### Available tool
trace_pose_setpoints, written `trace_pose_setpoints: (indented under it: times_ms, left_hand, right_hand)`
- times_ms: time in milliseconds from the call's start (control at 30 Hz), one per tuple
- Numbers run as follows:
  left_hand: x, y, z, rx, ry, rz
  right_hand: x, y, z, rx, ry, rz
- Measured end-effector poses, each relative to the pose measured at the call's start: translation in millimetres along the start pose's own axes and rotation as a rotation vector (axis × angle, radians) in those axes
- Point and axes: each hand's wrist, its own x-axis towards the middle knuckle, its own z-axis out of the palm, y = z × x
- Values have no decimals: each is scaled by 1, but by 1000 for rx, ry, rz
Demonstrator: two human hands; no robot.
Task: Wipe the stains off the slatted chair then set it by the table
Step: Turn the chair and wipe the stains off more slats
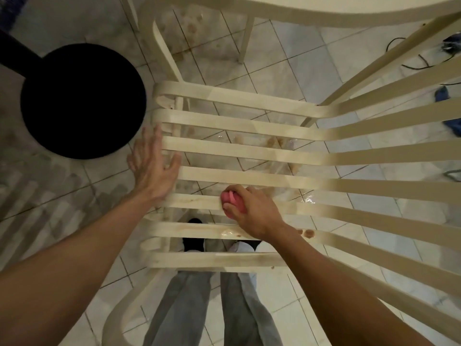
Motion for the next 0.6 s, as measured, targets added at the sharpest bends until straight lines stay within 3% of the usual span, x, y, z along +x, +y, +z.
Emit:
trace_pose_setpoints:
  times_ms: [100, 133, 400, 600]
  left_hand:
    - [4, -23, -7, -430, -155, -294]
    - [3, -25, -8, -478, -206, -362]
    - [0, -23, -13, -381, -355, -411]
    - [-9, -28, -15, -498, -404, -507]
  right_hand:
    - [0, 0, 1, -19, 2, -3]
    - [0, -3, 2, -33, 5, -8]
    - [23, -60, 29, 12, -8, -46]
    - [18, -48, 20, 0, -29, -22]
